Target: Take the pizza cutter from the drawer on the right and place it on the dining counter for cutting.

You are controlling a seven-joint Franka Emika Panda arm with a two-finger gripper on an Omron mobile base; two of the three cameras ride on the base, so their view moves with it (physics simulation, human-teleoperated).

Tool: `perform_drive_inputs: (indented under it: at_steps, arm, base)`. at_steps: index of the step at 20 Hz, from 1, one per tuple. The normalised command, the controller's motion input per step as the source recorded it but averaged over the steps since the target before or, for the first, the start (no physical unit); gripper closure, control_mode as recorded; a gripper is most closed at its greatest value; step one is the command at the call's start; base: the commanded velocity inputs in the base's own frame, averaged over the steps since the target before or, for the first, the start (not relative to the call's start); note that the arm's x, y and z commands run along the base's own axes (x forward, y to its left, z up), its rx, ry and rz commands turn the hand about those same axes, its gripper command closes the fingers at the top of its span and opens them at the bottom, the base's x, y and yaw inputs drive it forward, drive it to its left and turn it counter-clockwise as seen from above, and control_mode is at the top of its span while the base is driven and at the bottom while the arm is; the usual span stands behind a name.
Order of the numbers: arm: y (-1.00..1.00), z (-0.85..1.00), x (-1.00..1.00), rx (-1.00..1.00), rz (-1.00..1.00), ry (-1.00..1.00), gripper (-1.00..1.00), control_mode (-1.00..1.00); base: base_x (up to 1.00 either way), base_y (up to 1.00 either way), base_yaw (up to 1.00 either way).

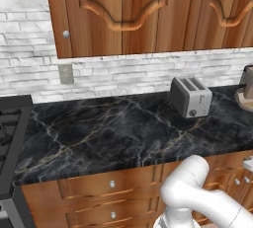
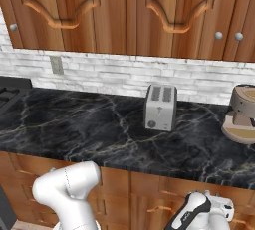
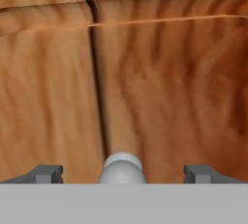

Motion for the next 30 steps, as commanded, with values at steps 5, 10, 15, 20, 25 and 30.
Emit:
perform_drive_inputs:
  at_steps: [5, 10, 15, 20, 25, 30]
  arm:
    - [0.0, 0.0, 0.0, 0.0, 0.0, 0.0, -1.0, -1.0]
    - [0.0, 0.0, 0.0, 0.0, 0.0, 0.0, 1.0, -1.0]
    - [0.0, 0.0, 0.0, 0.0, 0.0, 0.0, 1.0, -1.0]
    - [0.0, 0.0, 0.0, 0.0, 0.0, 0.0, 1.0, -1.0]
    - [0.0, 0.0, 0.0, 0.0, 0.0, 0.0, 1.0, -1.0]
    - [-0.13, -0.04, -0.36, 0.01, 0.0, 0.01, 1.0, -1.0]
  base:
    - [0.0, 0.0, 0.0]
    - [0.0, 0.0, 0.0]
    - [0.0, 0.0, 0.0]
    - [0.0, 0.0, 0.0]
    - [0.0, 0.0, 0.0]
    - [0.0, 0.0, 0.0]
